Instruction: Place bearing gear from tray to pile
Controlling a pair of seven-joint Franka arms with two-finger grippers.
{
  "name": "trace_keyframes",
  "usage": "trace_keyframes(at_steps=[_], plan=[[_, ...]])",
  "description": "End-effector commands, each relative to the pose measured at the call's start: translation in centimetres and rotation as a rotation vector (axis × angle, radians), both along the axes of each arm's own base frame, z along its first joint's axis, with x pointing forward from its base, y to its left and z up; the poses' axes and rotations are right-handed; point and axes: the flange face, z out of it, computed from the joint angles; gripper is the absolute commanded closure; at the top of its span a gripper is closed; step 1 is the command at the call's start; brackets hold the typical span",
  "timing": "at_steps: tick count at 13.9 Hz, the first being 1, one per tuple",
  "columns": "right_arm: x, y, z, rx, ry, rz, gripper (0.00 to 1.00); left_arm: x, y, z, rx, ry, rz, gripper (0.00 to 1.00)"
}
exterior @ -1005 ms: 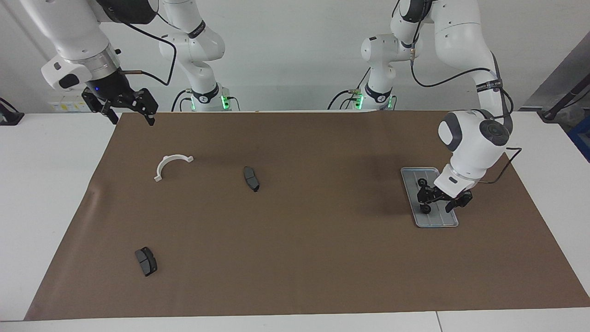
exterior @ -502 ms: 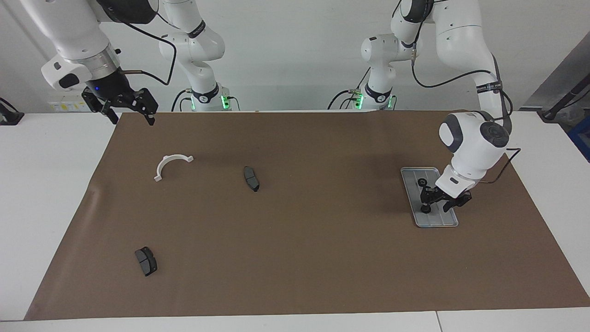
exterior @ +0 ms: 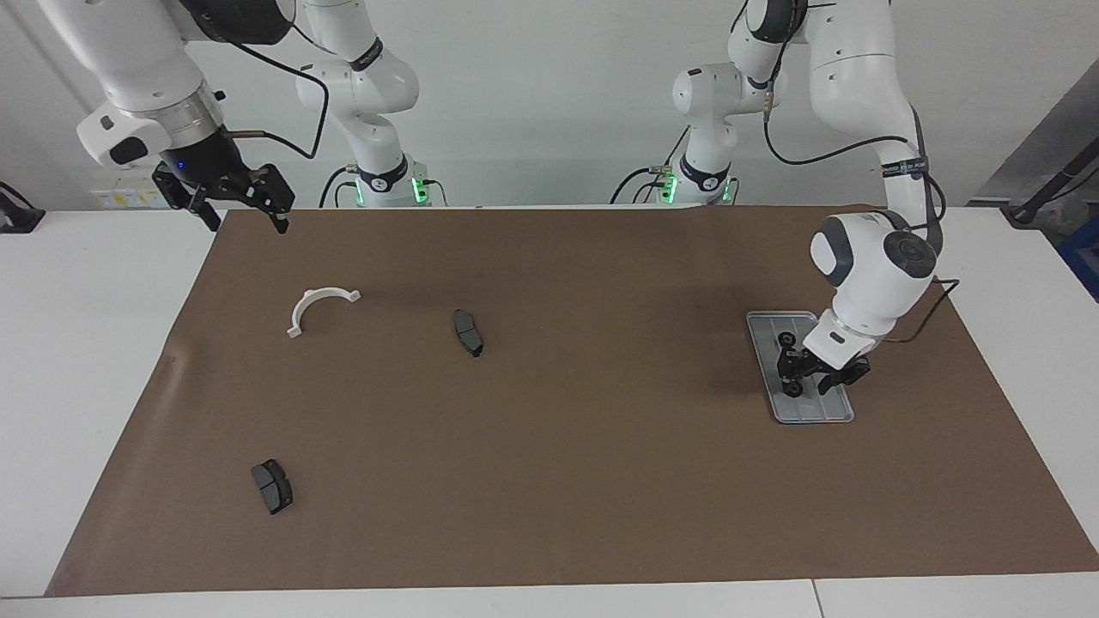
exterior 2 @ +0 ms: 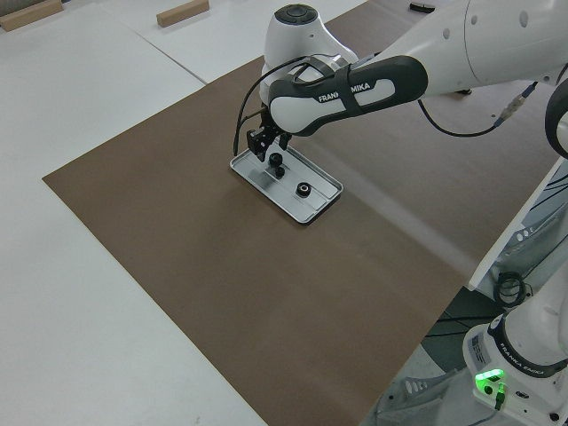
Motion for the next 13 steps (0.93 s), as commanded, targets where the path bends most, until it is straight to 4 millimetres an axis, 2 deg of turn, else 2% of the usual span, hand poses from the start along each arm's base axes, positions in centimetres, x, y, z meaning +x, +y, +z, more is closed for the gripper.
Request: trace_keyframes(at_steps=[1, 8, 13], plan=[[-0.61, -0.07, 0.02, 0.028, -0.004, 0.009, 0.00, -0.94, -0.14, -1.35, 0.001, -0.021, -0.015, 0.33], [-0.59, -0.07, 0.03, 0.028, -0.006, 0.009, 0.00, -1.64, -0.34, -2.18, 0.002, -0.005, -0.019, 0.42], [-0.60, 0.02, 0.02, 0.028, -0.004, 0.011, 0.00, -1.65, -0.34, -2.19, 0.002, -0.003, -0.019, 0.64]])
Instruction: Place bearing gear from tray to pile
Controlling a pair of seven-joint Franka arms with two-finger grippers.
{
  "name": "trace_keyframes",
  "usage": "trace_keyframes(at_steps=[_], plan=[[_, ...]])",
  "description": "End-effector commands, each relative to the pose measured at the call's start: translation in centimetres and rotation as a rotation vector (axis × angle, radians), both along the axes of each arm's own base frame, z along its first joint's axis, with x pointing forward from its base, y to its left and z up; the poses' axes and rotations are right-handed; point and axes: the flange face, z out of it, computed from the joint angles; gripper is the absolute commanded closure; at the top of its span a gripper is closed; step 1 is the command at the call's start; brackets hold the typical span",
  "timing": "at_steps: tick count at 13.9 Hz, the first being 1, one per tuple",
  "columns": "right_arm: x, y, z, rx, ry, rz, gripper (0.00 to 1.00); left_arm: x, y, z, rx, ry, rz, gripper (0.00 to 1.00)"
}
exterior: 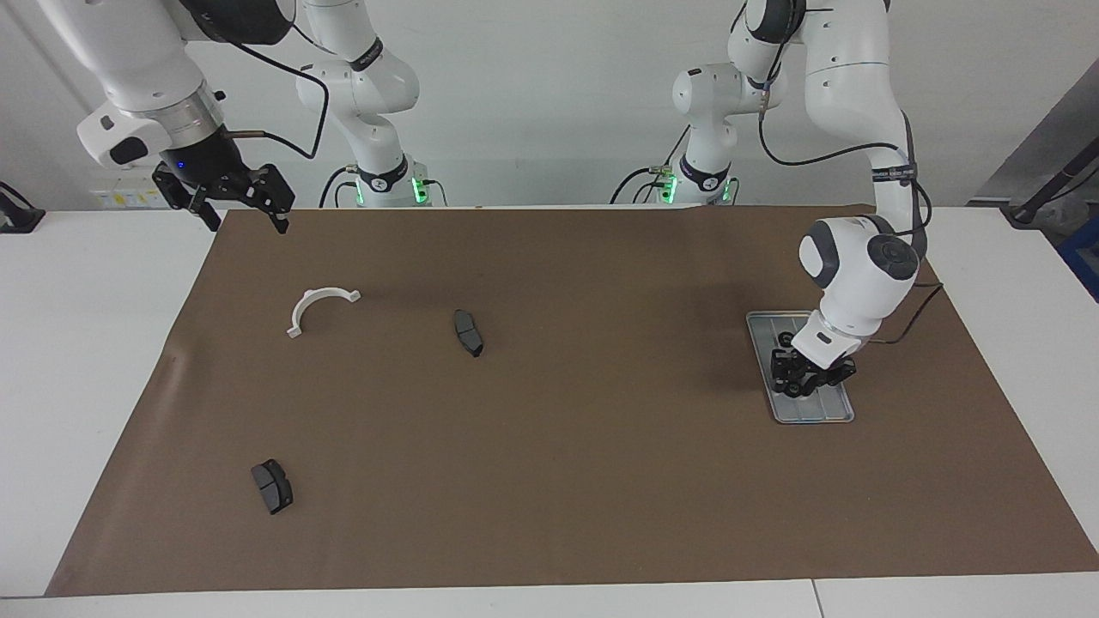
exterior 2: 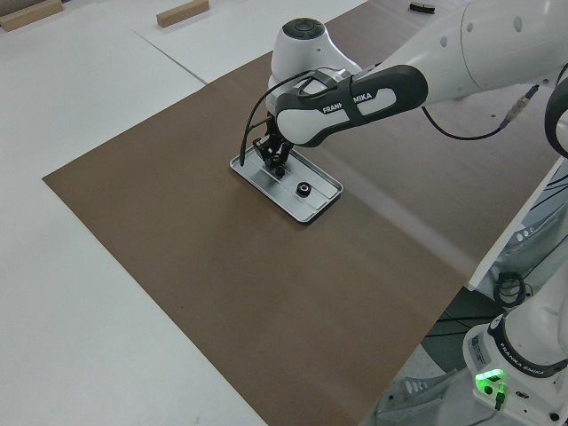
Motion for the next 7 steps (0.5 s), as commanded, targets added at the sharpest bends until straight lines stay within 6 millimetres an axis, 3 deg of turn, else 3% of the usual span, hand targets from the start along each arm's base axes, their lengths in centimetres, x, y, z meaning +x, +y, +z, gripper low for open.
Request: trace_keyframes(at_steps=[1, 4, 7], plan=[[-0.6, 0.0, 0.0, 0.028, -0.006, 0.011, 0.00, -0.7, 0.3, -0.8, 0.003, 0.005, -0.008, 0.70], [-0.6, -0.1, 0.0, 0.028, -0.004, 0.009, 0.00, -0.6, 0.3, -0.7, 0.003, 0.003, -0.008, 0.80], [-0.6, 0.0, 0.0, 0.028, -0.004, 0.011, 0.00, 0.9, 0.5, 1.5, 0.000, -0.006, -0.001, 0.82]])
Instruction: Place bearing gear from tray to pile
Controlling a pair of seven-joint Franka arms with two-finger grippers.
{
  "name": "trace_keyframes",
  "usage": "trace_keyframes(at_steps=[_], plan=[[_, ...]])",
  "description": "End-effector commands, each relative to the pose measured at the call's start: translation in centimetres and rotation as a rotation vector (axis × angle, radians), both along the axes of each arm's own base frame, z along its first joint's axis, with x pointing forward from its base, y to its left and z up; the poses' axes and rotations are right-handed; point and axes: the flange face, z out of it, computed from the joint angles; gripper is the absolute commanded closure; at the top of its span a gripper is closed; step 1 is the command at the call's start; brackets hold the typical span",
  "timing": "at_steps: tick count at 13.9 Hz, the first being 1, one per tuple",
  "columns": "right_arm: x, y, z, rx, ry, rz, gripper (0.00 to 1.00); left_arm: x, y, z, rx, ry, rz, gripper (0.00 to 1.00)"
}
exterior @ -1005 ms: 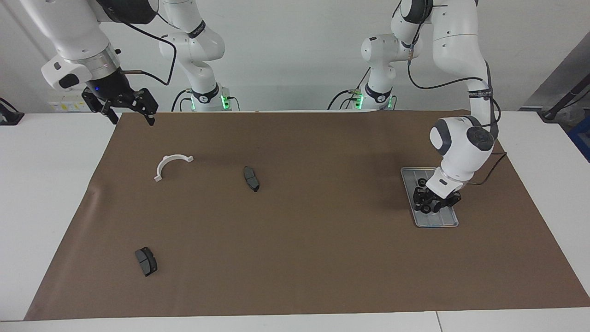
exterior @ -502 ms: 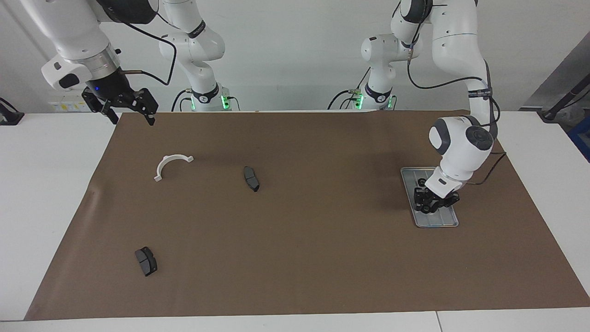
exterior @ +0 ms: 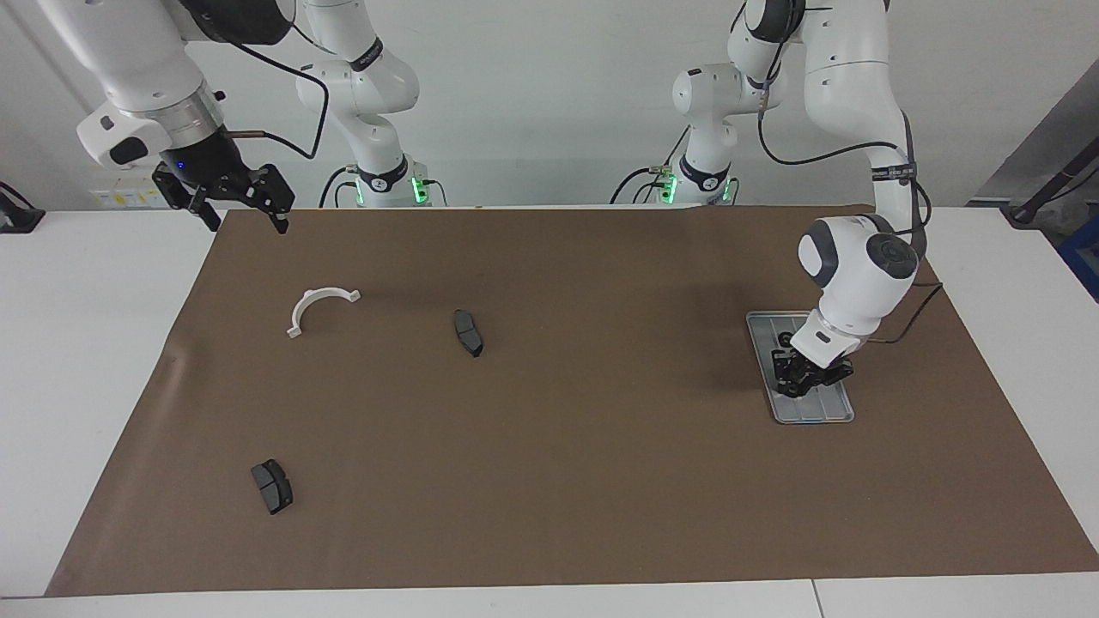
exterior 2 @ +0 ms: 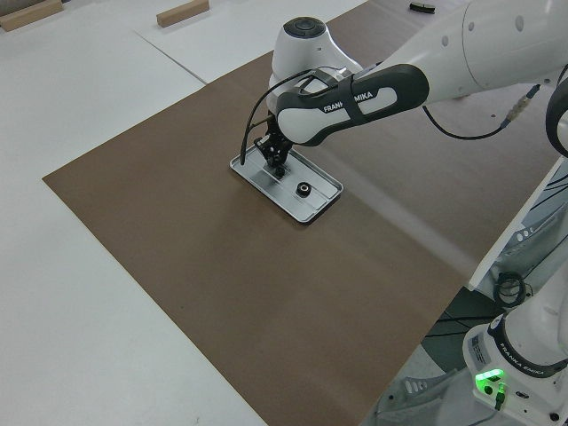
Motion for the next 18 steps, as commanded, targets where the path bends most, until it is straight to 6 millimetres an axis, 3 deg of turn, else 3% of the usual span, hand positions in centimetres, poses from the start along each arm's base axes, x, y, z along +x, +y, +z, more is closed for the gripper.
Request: trace_keyframes(at_steps=[1, 3, 5, 8, 11, 14, 18], plan=[[-0.6, 0.0, 0.0, 0.028, -0.004, 0.011, 0.00, 1.6, 0.1, 2.0, -0.006, 0.009, -0.001, 0.84], [-0.6, -0.1, 0.0, 0.028, -0.004, 0.009, 0.00, 3.1, -0.8, 4.1, -0.014, 0.047, 0.005, 0.85], [-0.6, 0.0, 0.0, 0.028, -0.006, 0.011, 0.00, 3.4, -3.7, 5.5, -0.022, 0.062, 0.080, 0.85], [-0.6, -0.1, 0.0, 0.028, -0.004, 0.009, 0.00, 2.2, -11.7, 5.7, -0.034, 0.073, 0.219, 0.85], [-0.6, 0.0, 0.0, 0.028, -0.004, 0.011, 0.00, -0.2, -20.4, 5.7, -0.047, 0.083, 0.351, 0.85], [-0.6, -0.1, 0.0, 0.028, -0.004, 0.009, 0.00, -2.9, -26.9, 5.9, -0.048, 0.089, 0.360, 0.84], [-0.6, -0.1, 0.0, 0.028, -0.004, 0.009, 0.00, -6.2, -34.2, 5.7, -0.064, 0.086, 0.371, 0.81]])
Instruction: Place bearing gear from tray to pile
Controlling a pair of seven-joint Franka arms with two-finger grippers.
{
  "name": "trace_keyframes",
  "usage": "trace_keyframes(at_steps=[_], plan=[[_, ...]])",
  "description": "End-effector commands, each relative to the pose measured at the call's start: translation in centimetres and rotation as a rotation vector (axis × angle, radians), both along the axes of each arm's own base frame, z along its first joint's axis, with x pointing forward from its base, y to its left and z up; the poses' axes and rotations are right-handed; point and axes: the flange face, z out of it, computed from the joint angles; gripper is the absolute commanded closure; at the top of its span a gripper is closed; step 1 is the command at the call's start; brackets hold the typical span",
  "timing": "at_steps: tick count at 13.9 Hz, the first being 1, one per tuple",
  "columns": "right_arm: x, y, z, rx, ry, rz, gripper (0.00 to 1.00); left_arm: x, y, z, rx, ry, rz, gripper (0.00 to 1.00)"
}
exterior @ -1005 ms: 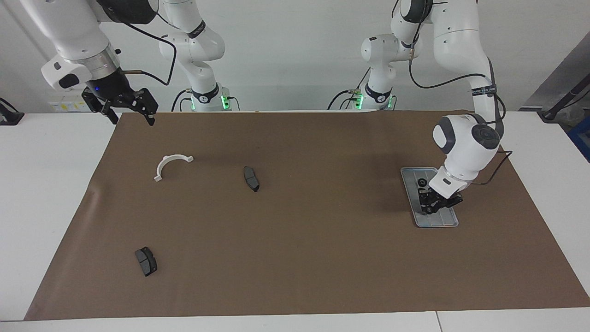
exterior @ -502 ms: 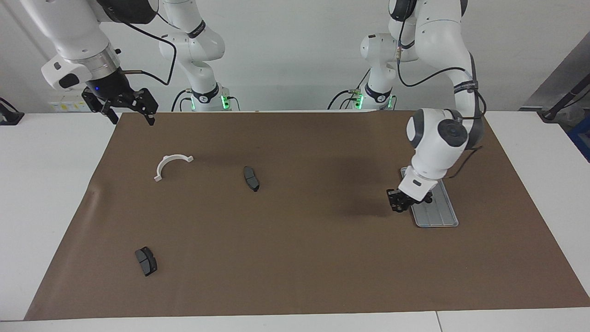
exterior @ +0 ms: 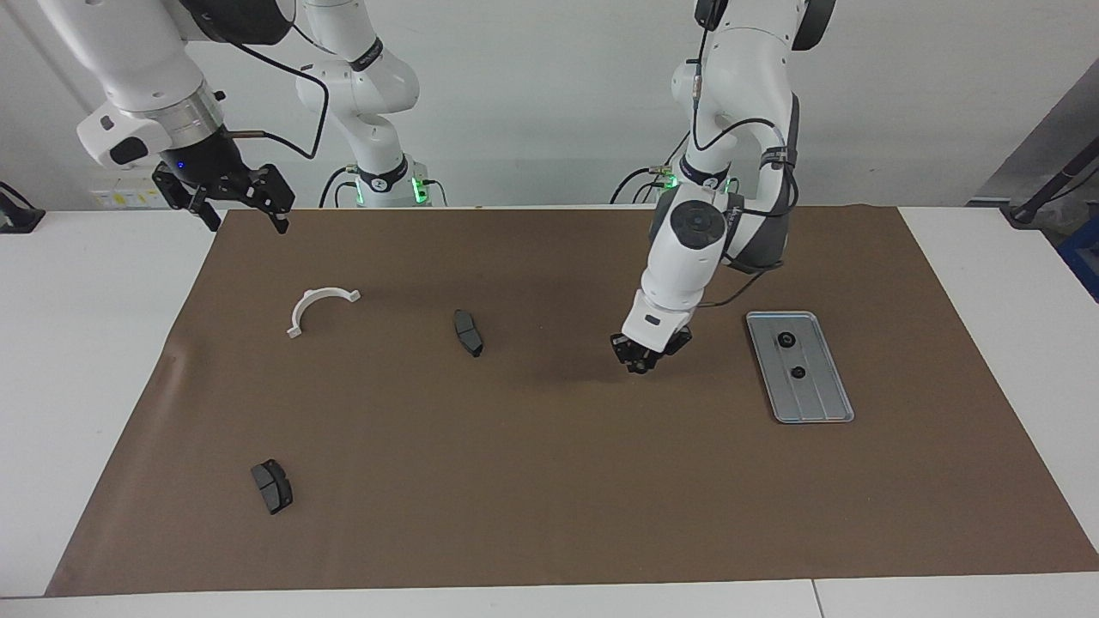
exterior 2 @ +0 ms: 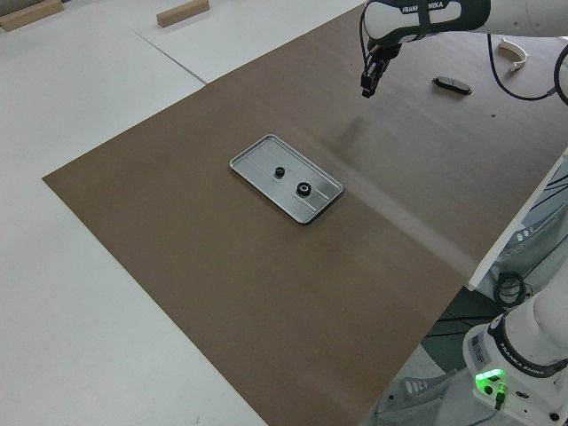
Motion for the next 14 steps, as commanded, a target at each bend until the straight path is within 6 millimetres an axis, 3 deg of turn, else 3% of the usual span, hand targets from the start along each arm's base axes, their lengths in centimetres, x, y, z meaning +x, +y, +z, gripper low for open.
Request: trace_keyframes(at_steps=[1, 3, 4, 5, 8, 10, 14], plan=[[-0.6, -0.1, 0.0, 0.028, -0.006, 0.009, 0.00, -1.3, -3.9, -0.4, -0.007, 0.004, 0.006, 0.81], [-0.6, 0.0, 0.0, 0.028, -0.004, 0.011, 0.00, -2.0, -6.8, -1.5, -0.012, 0.006, 0.001, 0.81], [-0.6, -0.1, 0.0, 0.028, -0.006, 0.009, 0.00, -1.3, -7.9, -1.7, -0.023, -0.004, 0.024, 0.81], [-0.6, -0.1, 0.0, 0.028, -0.004, 0.009, 0.00, -0.9, -8.3, -1.3, -0.036, -0.019, 0.029, 0.81], [-0.6, -0.1, 0.0, 0.028, -0.006, 0.009, 0.00, -2.2, -10.6, -1.4, -0.059, -0.044, -0.003, 0.80], [-0.6, -0.1, 0.0, 0.028, -0.004, 0.009, 0.00, -2.0, -10.7, -1.5, -0.069, -0.057, -0.002, 0.67], [-0.6, 0.0, 0.0, 0.028, -0.006, 0.011, 0.00, -1.9, -10.8, -1.3, -0.070, -0.064, -0.007, 0.21]])
